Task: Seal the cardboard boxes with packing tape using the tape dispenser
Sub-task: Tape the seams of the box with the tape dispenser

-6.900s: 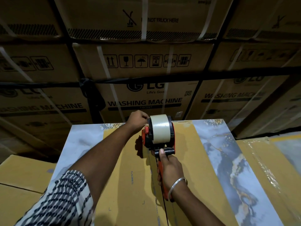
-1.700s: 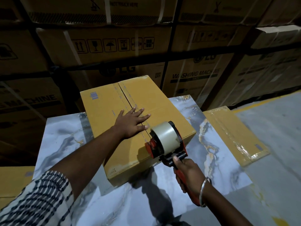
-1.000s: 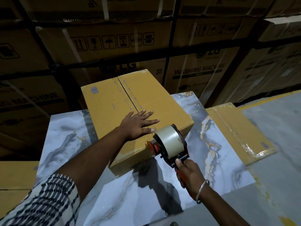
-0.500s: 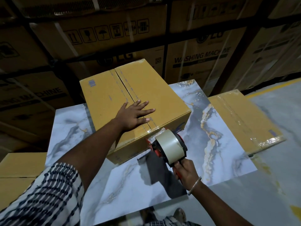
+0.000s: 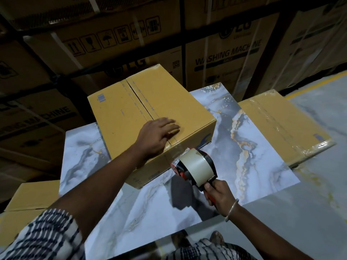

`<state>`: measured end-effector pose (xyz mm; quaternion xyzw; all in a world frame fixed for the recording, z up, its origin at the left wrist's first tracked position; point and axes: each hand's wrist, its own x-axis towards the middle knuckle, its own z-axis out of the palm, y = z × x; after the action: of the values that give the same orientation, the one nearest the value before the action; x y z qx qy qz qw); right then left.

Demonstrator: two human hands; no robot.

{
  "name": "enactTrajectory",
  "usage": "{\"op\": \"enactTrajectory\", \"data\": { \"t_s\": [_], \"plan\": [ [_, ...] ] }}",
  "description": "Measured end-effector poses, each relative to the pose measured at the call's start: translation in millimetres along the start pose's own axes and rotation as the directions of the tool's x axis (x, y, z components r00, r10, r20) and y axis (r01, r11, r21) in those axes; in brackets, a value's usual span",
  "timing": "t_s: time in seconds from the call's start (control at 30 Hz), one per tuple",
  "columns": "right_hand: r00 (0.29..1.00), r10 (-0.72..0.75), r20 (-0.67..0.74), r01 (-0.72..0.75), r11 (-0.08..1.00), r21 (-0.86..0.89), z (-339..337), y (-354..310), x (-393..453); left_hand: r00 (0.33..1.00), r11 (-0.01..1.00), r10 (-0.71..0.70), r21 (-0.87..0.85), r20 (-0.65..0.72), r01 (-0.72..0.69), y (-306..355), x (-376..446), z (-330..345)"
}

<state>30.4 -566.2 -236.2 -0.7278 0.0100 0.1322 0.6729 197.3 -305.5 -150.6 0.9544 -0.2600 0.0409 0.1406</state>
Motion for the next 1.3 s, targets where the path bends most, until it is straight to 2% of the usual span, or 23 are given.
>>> {"op": "enactTrajectory", "data": {
  "t_s": [0.07, 0.13, 0.23, 0.33, 0.73, 1.3],
  "plan": [
    [1.0, 0.022, 0.002, -0.023, 0.999, 0.025, 1, -1, 1, 0.98, 0.981, 0.183, -0.049, -0.072, -0.187, 10, -1, 9],
    [0.999, 0.036, 0.015, -0.037, 0.998, 0.046, 1, 0, 2, 0.949, 0.95, 0.313, 0.002, -0.027, -0.313, 9, -1, 20],
    [0.999, 0.043, 0.021, -0.044, 0.998, 0.047, 0, 0, 1, 0.957, 0.96, 0.275, 0.025, 0.095, -0.279, 4, 3, 21],
    [0.998, 0.058, 0.017, -0.059, 0.997, 0.055, -2, -2, -4, 0.927, 0.931, 0.325, 0.111, 0.185, -0.349, 5, 4, 23],
    [0.997, 0.071, 0.035, -0.071, 0.997, -0.007, -2, -16, -2, 0.93, 0.936, 0.291, 0.135, 0.224, -0.325, 5, 3, 26],
    [0.991, 0.133, -0.021, -0.131, 0.987, 0.097, 9, -15, 8, 0.934, 0.96, 0.269, 0.011, 0.235, -0.28, 8, 1, 23]
  ]
}}
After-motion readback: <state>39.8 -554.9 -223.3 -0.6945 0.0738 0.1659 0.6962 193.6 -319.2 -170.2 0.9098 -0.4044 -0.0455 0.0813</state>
